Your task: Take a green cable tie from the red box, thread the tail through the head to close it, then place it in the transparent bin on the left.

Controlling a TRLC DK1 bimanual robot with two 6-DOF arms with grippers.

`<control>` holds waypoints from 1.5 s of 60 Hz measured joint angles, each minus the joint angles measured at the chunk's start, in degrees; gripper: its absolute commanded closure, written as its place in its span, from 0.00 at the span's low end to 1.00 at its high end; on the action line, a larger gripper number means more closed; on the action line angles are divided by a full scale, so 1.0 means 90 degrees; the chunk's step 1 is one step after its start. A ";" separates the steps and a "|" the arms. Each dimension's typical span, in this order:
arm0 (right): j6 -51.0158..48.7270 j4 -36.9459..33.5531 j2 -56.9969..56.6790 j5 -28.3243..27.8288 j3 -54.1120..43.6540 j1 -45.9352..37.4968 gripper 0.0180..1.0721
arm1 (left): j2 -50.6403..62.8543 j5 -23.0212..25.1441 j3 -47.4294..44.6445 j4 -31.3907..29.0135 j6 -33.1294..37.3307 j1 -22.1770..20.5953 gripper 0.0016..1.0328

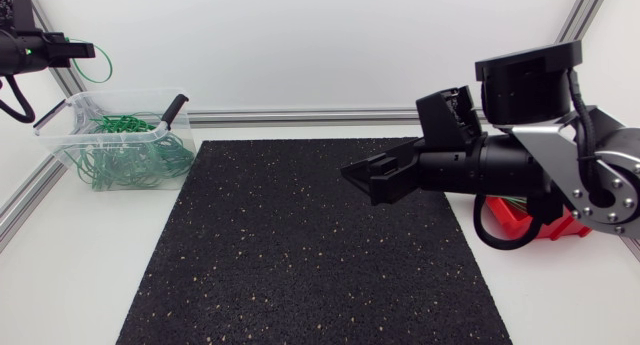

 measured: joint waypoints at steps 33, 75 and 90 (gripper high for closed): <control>-0.0600 -0.0444 -0.1433 0.0945 -0.0539 -0.0078 0.03 | 0.1183 -0.0777 0.0918 -0.2504 -0.0019 -0.0357 0.03; -0.1503 -0.0690 -0.4337 0.1137 -0.2271 -0.2506 0.03 | -0.4245 -0.0804 -0.4294 -0.1025 -0.0053 -0.1175 0.03; -0.1421 -0.0357 -0.5129 0.1287 -0.2999 -0.2710 0.03 | -0.5923 -0.0804 -0.5719 -0.0787 -0.0192 -0.1608 0.03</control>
